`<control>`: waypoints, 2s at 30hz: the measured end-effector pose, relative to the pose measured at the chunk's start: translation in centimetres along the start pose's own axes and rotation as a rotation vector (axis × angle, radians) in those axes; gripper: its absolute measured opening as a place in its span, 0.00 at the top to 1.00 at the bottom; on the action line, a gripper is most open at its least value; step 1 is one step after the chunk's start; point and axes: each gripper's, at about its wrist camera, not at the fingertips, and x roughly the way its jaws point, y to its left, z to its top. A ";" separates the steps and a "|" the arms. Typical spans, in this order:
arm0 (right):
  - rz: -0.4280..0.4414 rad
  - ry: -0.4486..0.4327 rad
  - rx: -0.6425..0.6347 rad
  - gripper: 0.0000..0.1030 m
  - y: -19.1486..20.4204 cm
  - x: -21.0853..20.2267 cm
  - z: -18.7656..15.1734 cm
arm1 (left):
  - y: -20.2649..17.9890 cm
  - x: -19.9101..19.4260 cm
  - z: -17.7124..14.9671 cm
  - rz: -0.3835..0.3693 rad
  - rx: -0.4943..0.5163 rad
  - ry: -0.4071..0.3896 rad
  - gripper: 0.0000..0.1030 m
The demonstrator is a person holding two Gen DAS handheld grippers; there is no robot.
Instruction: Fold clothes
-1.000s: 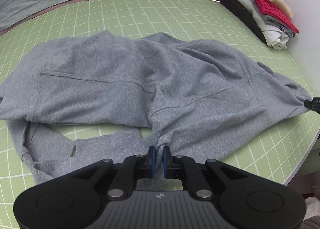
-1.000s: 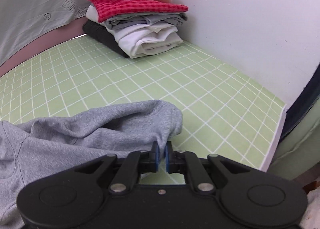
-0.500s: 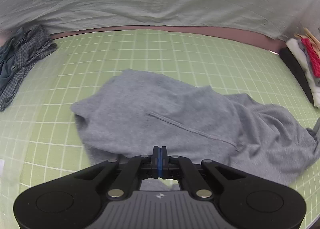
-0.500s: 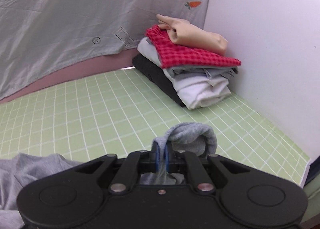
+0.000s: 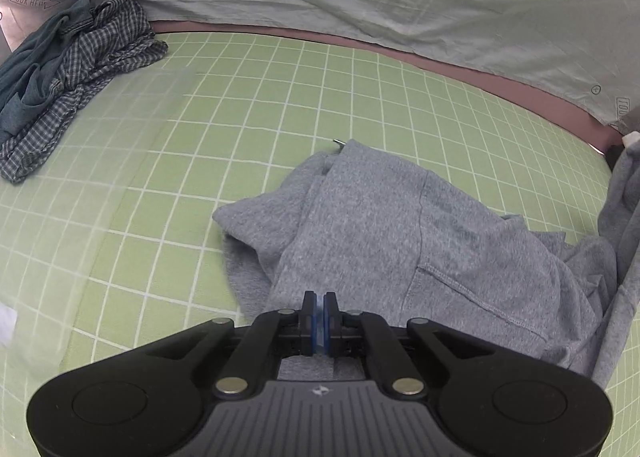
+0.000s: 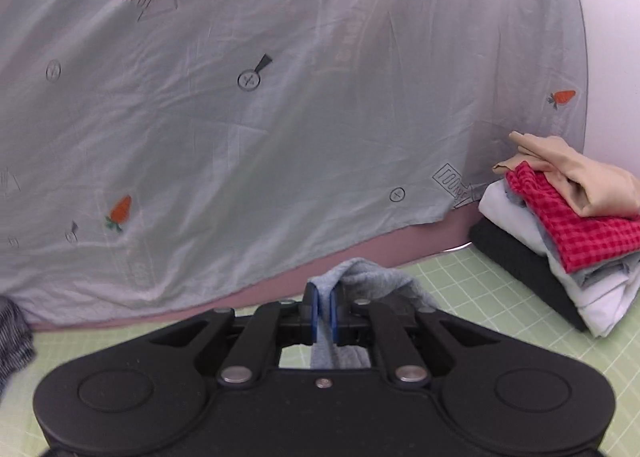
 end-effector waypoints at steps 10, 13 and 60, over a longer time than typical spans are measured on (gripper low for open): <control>-0.191 0.227 -0.060 0.54 -6.6 -1.4 -6.9 | -4.0 -0.3 -3.8 0.000 0.006 0.044 0.42; -0.227 0.300 -0.002 0.51 -9.7 -3.1 -9.9 | -5.6 -0.2 -5.1 -0.002 0.026 0.067 0.34; -0.270 0.538 0.156 0.44 -15.0 -5.2 -17.0 | -5.3 -4.1 5.4 -0.015 -0.052 -0.186 0.96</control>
